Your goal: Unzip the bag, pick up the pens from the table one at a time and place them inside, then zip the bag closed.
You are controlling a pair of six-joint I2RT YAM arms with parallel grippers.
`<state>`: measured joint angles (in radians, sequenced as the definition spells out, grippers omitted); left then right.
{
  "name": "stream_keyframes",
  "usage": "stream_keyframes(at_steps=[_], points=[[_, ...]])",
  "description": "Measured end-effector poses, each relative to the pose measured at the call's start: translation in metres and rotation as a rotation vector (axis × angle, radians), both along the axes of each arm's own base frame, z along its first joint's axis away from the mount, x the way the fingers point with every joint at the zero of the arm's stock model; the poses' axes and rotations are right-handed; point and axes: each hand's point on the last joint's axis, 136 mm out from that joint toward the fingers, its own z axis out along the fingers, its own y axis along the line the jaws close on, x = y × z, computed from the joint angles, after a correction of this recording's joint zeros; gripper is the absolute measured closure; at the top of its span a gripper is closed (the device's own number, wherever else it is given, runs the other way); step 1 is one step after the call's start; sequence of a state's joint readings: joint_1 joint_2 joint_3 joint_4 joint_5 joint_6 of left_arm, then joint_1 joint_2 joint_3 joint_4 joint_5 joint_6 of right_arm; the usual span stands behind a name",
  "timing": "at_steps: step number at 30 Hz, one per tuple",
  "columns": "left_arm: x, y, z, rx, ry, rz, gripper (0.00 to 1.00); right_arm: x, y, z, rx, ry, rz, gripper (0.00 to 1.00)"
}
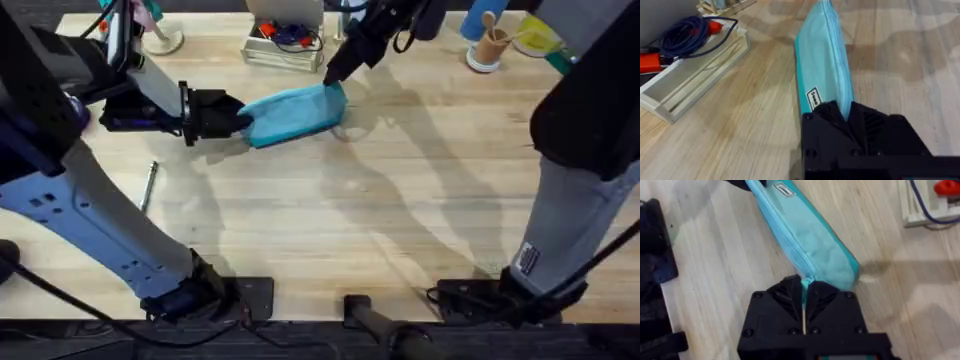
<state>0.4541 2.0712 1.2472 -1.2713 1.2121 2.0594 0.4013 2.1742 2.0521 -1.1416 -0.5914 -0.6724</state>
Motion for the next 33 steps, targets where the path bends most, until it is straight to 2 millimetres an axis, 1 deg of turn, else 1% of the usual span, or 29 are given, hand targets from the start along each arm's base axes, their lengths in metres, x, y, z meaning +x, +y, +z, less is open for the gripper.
stream_keyframes(at_steps=[10, 18, 29, 33], points=[[0.0, 0.0, 0.0, 0.0, 0.0, 0.0, 0.959, -0.014, 0.024, 0.001, 0.008, -0.016, 0.059, 0.97], [0.0, 0.0, 0.0, 0.0, 0.0, 0.0, 0.959, -0.02, 0.034, 0.002, 0.01, -0.022, 0.084, 0.97], [0.0, 0.0, 0.0, 0.0, 0.0, 0.0, 0.959, -0.027, 0.056, 0.005, 0.031, -0.063, 0.132, 0.97], [0.0, 0.0, 0.0, 0.0, 0.0, 0.0, 0.959, -0.031, 0.061, 0.005, 0.033, -0.066, 0.144, 0.97]])
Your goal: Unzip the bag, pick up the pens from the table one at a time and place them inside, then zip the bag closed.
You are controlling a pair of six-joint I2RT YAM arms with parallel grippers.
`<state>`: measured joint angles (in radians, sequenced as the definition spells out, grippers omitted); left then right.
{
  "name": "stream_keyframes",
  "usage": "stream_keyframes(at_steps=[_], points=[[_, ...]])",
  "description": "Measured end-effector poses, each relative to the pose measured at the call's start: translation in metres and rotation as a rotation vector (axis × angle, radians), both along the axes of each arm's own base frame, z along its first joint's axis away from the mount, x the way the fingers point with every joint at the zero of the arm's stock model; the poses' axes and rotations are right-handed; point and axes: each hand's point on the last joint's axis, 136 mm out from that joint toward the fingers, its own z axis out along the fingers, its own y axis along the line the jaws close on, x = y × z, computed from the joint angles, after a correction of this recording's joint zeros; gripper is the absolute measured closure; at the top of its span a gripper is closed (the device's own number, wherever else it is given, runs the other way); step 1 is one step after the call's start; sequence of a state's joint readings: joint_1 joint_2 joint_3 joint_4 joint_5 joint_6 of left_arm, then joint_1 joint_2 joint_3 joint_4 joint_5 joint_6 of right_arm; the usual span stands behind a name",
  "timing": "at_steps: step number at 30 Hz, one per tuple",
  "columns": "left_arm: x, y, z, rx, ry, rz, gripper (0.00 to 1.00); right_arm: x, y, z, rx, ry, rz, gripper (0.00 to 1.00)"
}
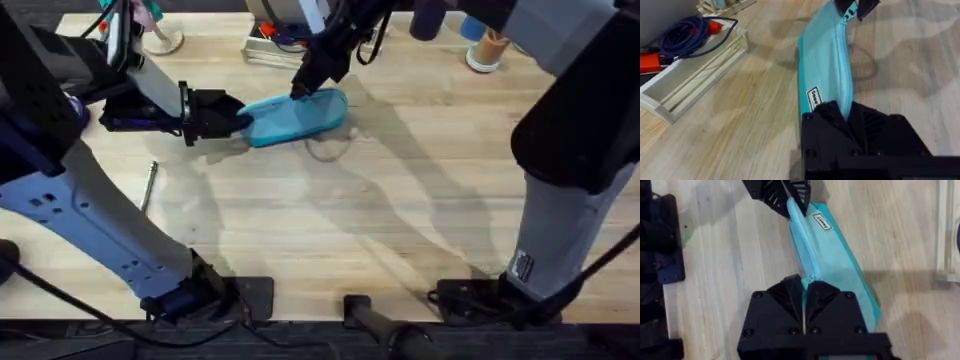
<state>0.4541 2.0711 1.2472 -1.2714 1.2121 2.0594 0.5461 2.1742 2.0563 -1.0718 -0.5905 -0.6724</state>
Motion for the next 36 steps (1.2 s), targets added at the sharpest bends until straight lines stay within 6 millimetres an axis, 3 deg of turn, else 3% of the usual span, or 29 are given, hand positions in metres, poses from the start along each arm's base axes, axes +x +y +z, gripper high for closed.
stream_keyframes(at_steps=[36], points=[[0.001, 0.002, 0.001, 0.001, -0.003, 0.005, 0.959, -0.004, 0.034, 0.005, 0.036, -0.1, 0.061, 0.97]])
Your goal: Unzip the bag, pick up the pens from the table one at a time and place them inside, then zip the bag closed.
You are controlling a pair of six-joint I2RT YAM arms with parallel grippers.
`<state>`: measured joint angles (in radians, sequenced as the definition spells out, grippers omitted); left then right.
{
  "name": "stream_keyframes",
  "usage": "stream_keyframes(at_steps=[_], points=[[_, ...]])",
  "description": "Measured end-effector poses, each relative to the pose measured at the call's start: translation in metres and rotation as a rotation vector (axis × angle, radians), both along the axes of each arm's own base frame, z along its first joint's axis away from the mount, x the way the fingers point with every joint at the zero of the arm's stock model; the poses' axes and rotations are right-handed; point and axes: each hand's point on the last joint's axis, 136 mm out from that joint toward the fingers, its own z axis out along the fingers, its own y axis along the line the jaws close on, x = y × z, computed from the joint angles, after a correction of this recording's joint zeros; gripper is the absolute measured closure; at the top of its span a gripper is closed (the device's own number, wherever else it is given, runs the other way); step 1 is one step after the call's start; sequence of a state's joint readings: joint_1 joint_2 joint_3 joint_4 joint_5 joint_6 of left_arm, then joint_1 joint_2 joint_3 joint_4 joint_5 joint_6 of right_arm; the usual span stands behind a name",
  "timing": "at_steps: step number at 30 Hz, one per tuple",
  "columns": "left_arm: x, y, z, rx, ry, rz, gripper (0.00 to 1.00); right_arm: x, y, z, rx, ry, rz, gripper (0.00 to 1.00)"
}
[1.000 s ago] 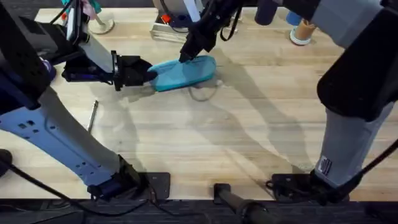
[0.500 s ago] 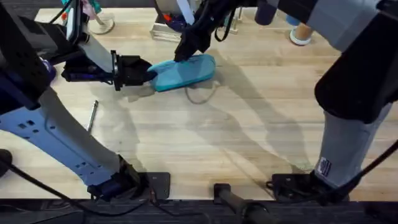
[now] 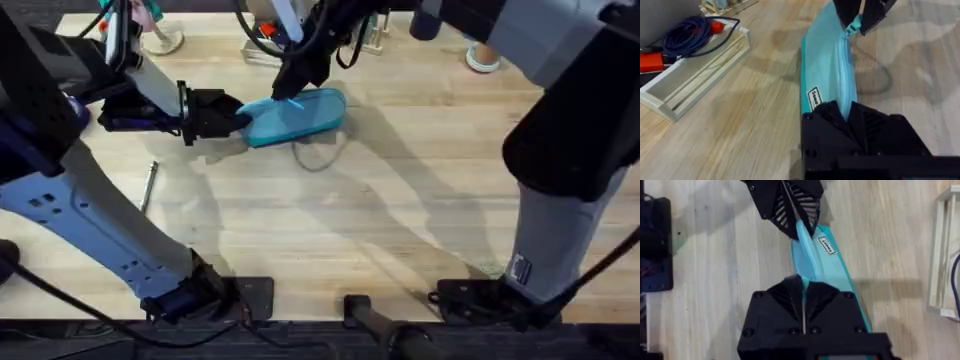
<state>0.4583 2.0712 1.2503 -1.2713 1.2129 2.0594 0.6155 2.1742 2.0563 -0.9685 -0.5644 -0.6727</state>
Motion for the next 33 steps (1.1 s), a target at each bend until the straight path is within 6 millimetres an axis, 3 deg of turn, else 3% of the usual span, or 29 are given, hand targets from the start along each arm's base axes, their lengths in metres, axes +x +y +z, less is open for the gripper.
stream_keyframes(at_steps=[16, 33], points=[[0.0, 0.0, 0.0, 0.001, 0.002, -0.002, 0.959, -0.016, 0.024, -0.012, 0.021, 0.028, 0.059, 0.97], [-0.001, -0.001, 0.0, 0.001, 0.008, -0.003, 0.959, -0.021, 0.04, -0.008, 0.045, -0.003, 0.083, 0.971]])
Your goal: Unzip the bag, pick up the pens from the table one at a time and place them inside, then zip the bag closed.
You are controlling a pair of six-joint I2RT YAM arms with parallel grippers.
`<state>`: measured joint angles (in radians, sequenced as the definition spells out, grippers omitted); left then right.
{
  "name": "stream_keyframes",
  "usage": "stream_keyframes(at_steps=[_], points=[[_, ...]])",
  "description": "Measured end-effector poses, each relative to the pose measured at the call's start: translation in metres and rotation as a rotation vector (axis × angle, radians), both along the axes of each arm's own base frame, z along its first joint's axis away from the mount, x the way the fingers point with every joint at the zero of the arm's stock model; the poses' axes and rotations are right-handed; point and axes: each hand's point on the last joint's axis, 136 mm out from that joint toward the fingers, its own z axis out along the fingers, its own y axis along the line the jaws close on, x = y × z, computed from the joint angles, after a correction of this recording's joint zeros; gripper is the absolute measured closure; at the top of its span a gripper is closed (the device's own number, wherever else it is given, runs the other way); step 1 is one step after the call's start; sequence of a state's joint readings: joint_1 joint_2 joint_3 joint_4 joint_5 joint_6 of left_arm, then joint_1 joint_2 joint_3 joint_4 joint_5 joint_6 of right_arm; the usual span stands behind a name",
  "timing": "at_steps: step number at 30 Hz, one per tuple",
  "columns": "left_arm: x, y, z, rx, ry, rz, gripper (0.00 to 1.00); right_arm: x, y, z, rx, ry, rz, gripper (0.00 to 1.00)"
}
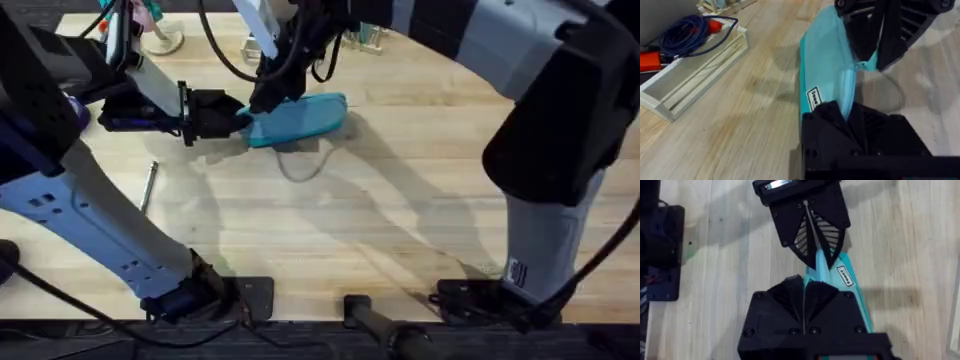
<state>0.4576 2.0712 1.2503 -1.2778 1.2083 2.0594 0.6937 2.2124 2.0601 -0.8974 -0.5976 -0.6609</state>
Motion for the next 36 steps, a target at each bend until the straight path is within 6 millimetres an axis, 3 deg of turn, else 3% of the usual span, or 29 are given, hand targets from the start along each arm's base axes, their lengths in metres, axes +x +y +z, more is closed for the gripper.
stream_keyframes(at_steps=[36], points=[[0.0, 0.0, 0.0, 0.0, 0.0, -0.001, 0.959, -0.005, 0.012, -0.006, 0.012, -0.001, 0.023, 0.97]])
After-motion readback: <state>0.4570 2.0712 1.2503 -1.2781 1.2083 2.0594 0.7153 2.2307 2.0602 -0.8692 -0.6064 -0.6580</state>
